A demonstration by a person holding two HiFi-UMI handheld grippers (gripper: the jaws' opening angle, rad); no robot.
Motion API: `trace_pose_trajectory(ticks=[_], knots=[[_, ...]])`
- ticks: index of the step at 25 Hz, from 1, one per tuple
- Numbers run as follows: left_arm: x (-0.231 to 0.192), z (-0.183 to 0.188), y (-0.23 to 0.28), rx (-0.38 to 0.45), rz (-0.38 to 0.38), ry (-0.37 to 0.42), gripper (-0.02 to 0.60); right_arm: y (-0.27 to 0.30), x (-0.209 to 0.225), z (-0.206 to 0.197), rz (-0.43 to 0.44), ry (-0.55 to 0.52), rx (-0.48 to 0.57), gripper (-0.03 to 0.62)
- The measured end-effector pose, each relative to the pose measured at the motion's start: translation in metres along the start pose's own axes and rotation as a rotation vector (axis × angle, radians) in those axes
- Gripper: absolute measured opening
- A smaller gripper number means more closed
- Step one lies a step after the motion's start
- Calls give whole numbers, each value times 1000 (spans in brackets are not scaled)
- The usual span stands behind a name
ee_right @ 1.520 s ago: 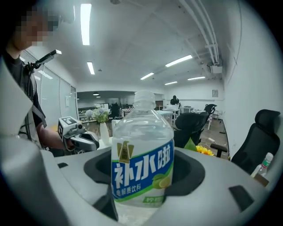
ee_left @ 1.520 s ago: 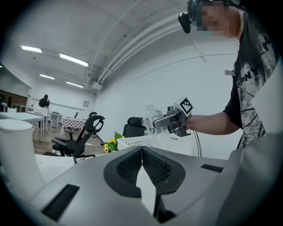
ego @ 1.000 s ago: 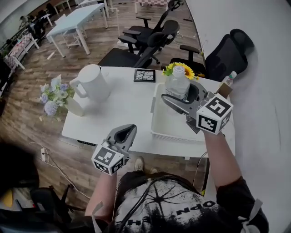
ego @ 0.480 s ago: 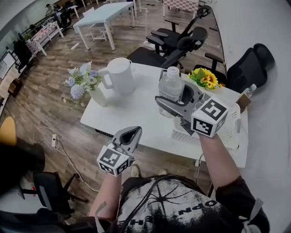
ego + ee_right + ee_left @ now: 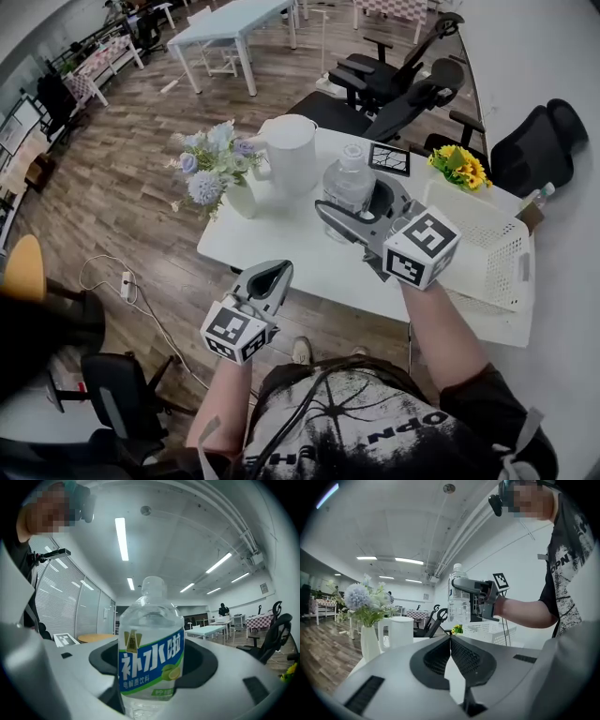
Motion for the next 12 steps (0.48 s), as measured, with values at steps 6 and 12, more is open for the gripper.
trace_pose_trajectory(ticks=[6, 12], knots=[[-33, -4, -20, -22, -21, -4, 11, 37, -4, -48, -80, 13, -16, 321], [-55, -18, -28, -70, -41, -15, 11, 51, 2, -105, -160, -17, -25, 321]])
Point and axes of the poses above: the fingertips, and each gripper's own axes: y forward along the fingers, x to its right, z out of its top, the point moved 2 cm from there along -y, backward along the fingers, and after that the axes turned 6 degrees about -y, right-handed, at the moved point
